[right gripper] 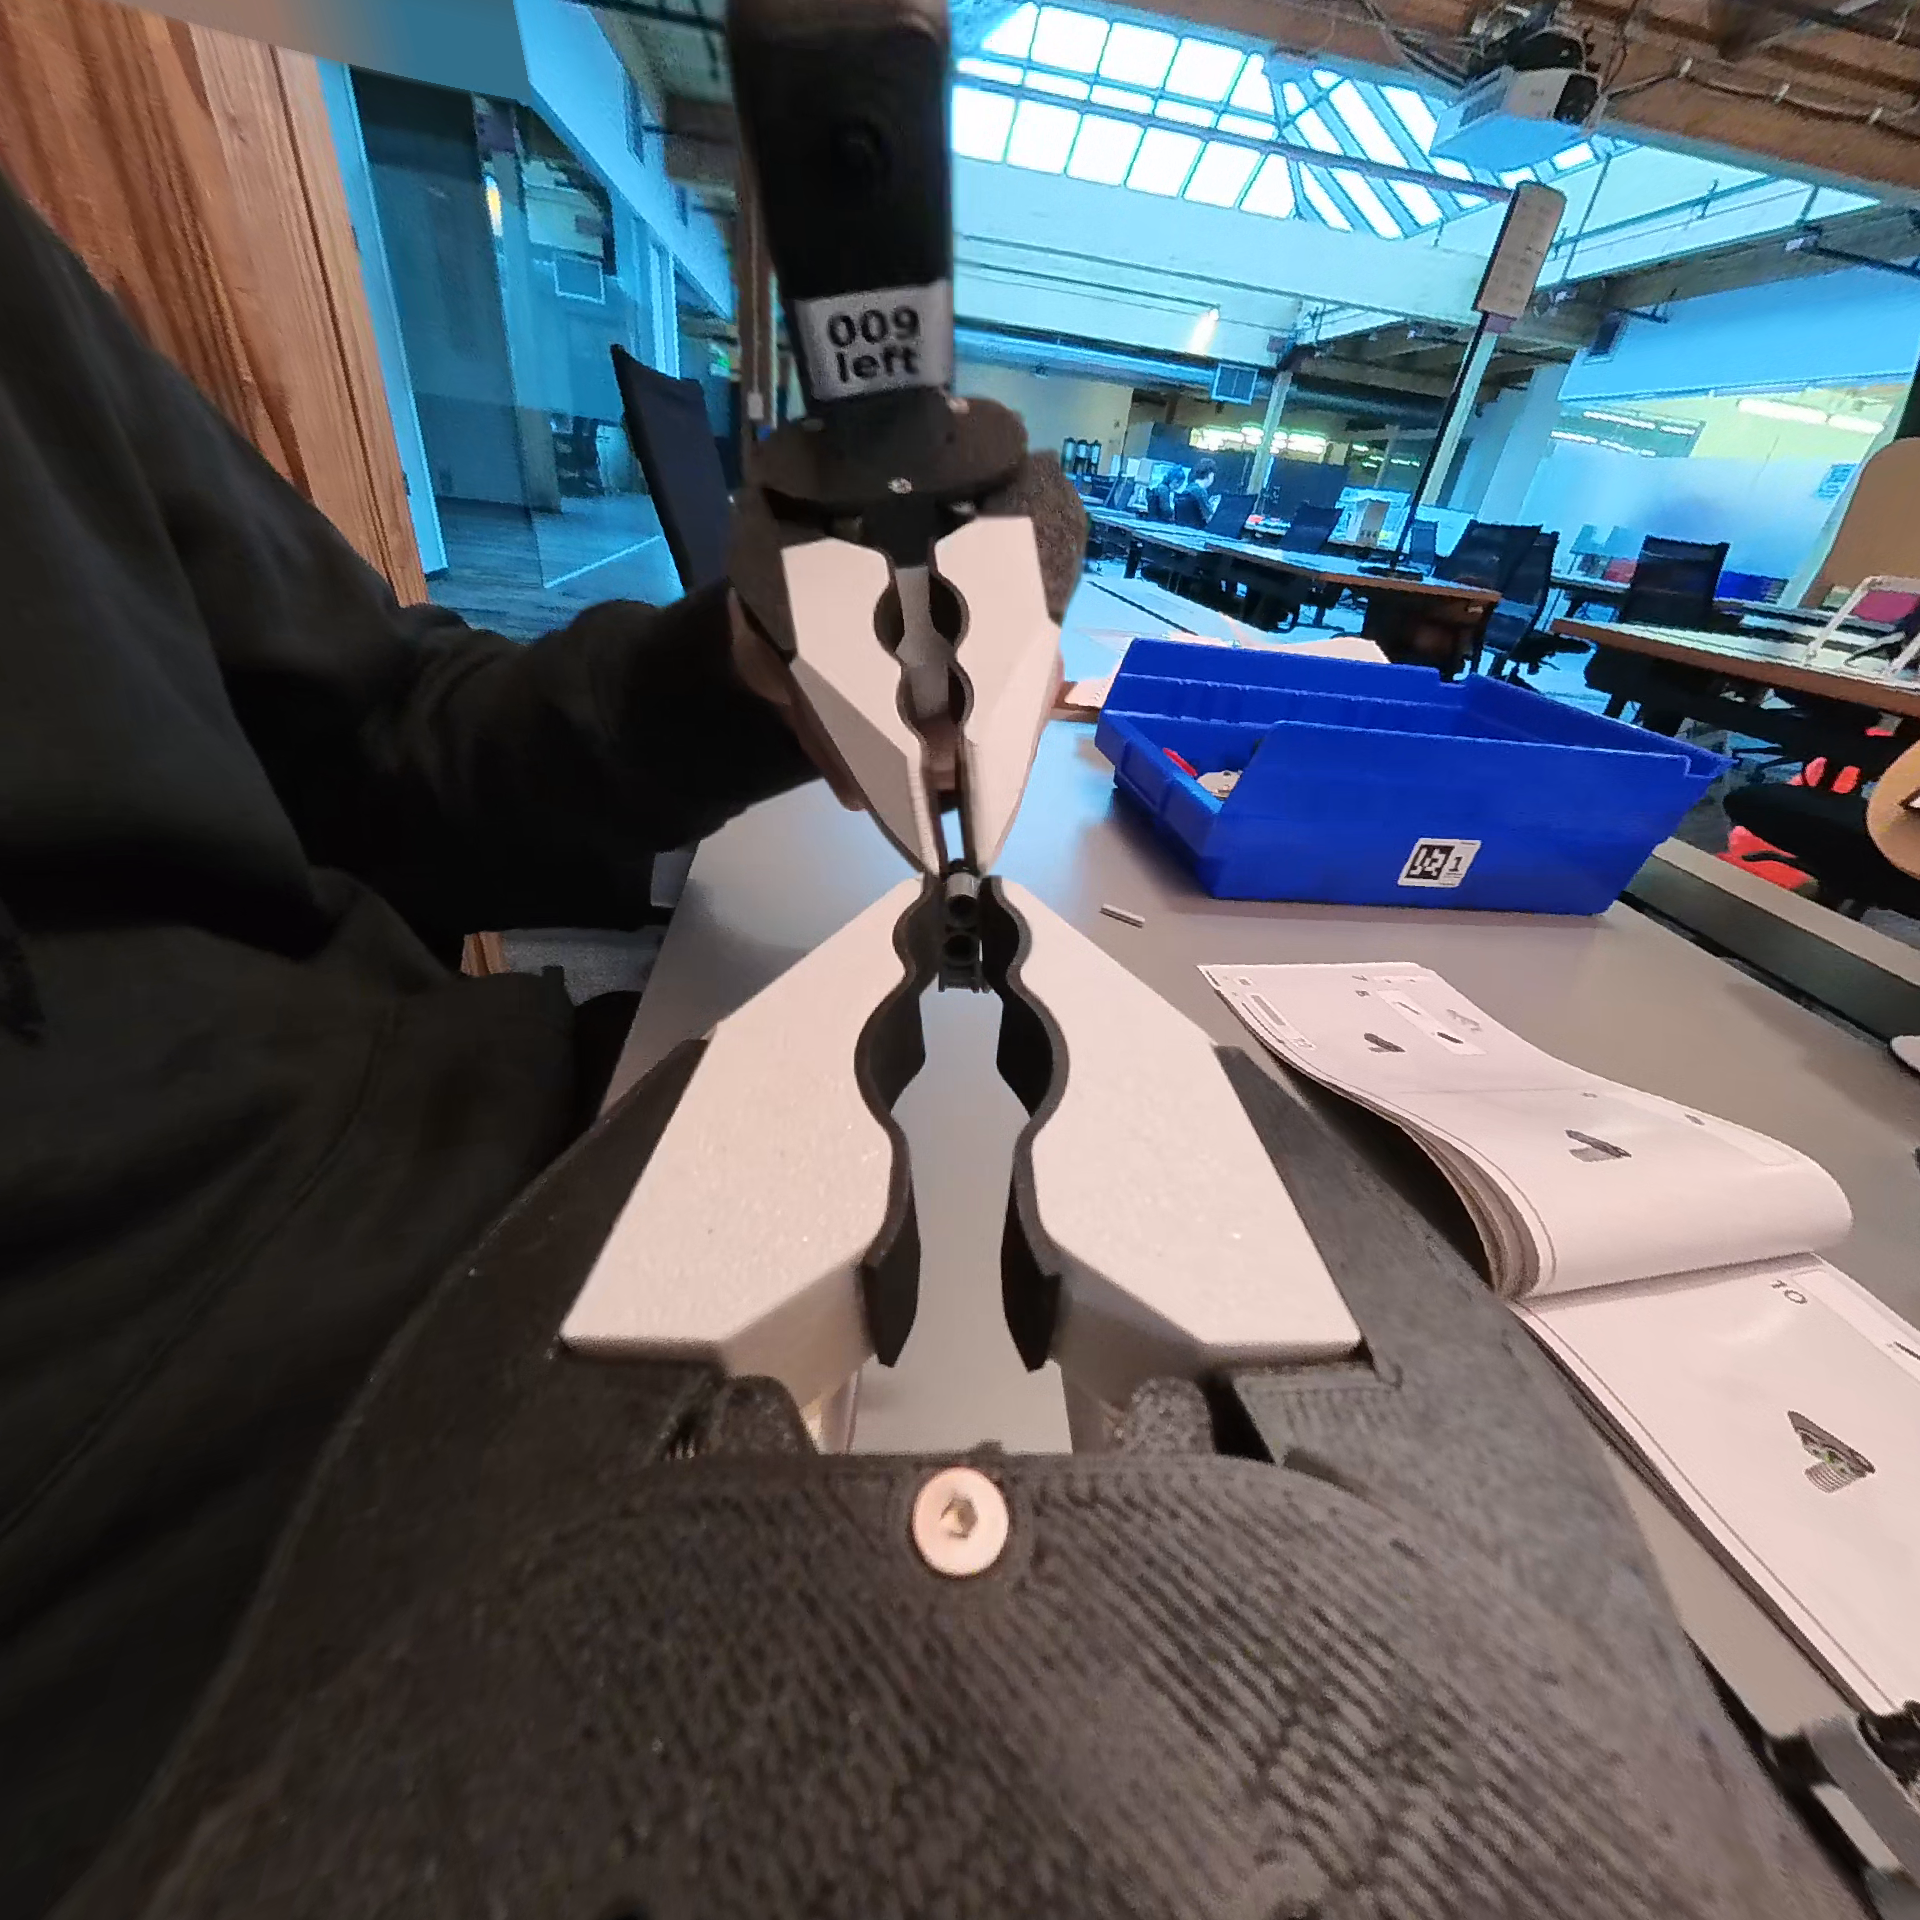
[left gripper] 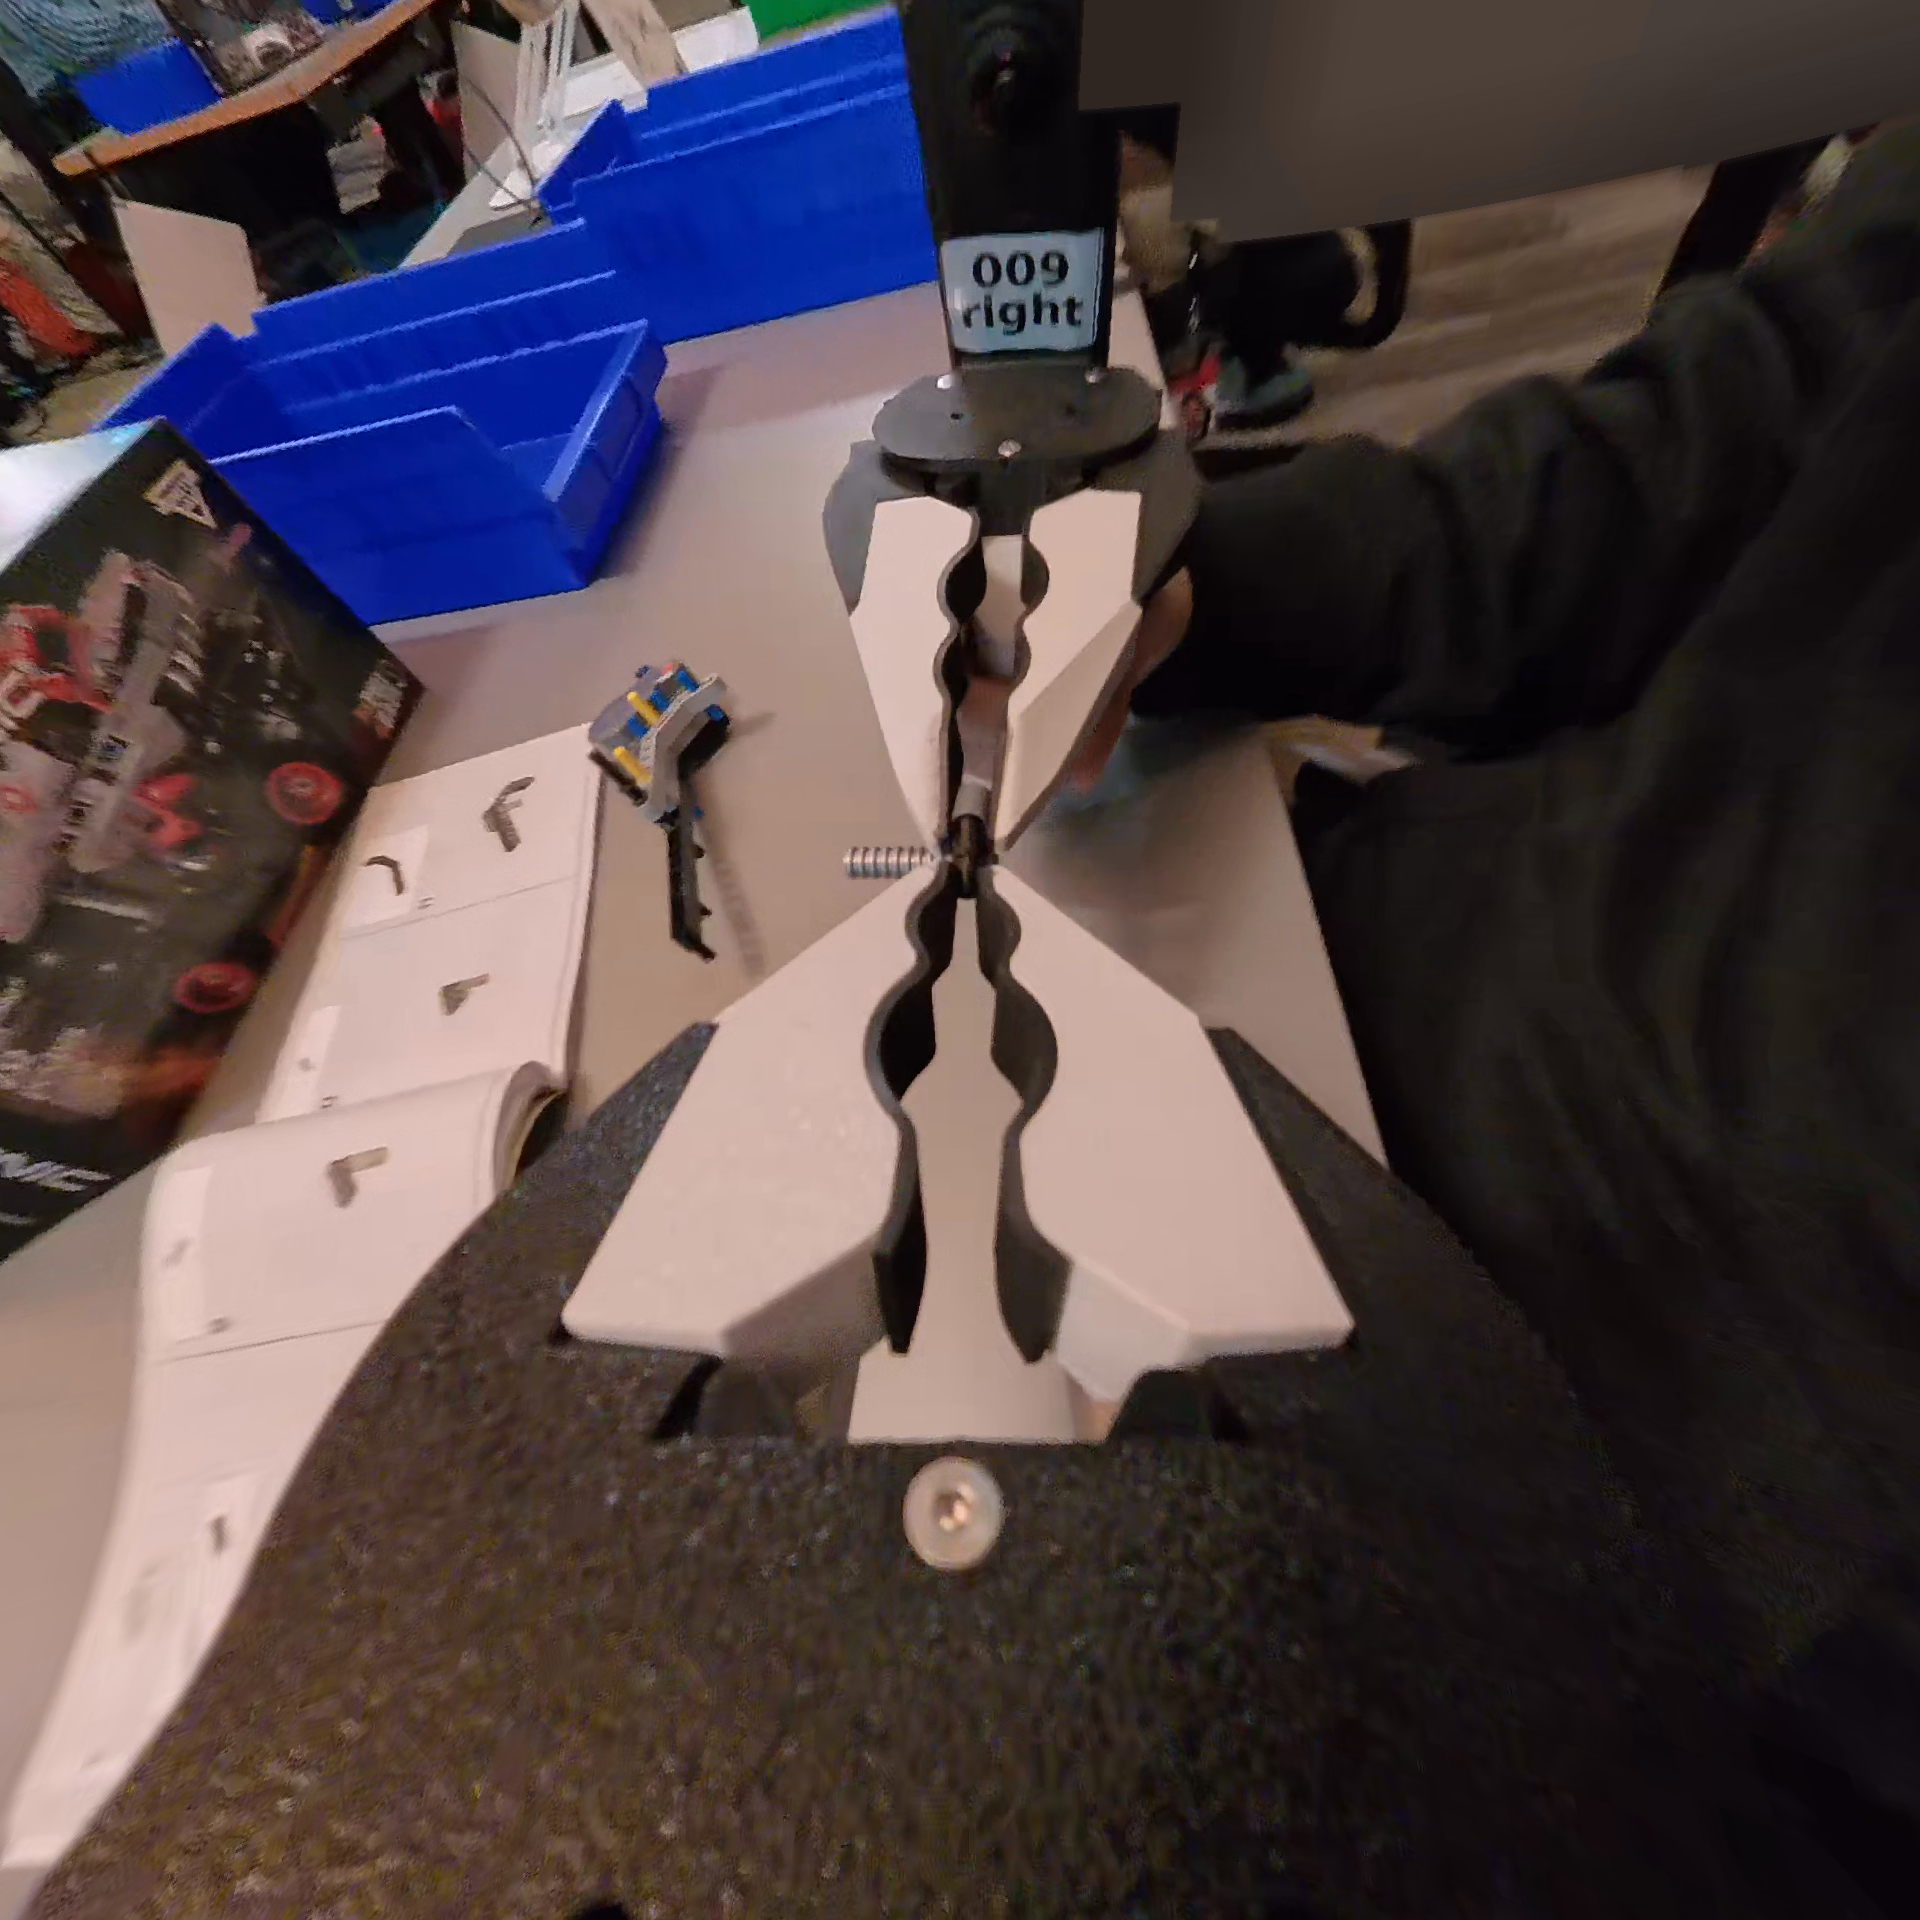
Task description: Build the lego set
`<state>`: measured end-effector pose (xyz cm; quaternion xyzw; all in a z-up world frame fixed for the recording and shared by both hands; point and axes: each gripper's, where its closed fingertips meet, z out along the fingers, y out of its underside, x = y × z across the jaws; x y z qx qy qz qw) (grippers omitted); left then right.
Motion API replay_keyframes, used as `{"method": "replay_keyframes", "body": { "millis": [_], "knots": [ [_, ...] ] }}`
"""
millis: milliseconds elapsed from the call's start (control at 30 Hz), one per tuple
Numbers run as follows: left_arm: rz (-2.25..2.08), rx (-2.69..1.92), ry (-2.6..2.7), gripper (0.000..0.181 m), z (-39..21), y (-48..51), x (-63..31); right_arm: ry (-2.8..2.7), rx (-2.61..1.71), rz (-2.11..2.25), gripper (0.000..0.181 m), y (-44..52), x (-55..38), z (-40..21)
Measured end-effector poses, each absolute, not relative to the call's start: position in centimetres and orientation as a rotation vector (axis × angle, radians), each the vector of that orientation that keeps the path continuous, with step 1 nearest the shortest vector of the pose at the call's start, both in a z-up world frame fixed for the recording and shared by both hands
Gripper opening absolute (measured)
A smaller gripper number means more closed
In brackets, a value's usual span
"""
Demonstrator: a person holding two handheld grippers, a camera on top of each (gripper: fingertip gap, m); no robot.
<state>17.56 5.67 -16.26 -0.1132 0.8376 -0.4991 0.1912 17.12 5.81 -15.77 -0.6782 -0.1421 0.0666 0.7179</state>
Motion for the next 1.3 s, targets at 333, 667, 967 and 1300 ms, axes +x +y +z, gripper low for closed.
{"method": "replay_keyframes", "body": {
  "millis": [333, 667, 967, 1300],
  "knots": [
    [-1.162, -0.175, 2.318, 0.001, -16.6, 5.8, 17.8, -0.36, -1.602, 0.056, 0.006, 5.9, 17.3, -16.7],
    [-0.866, -0.034, 2.305, 0.001, -17.7, 6.3, 18.1, -0.394, -1.695, -0.026, 0.006, 6.2, 17.6, -17.9],
    [-0.886, -0.033, 2.333, 0.0, -18.0, 5.2, 17.6, -0.444, -1.783, -0.134, 0.006, 7.0, 17.5, -19.0],
    [-1.28, -0.476, 2.257, 0.0, -18.4, 9.8, 21.3, -0.253, -1.752, -0.163, 0.006, 7.2, 20.7, -19.5]
  ]
}}
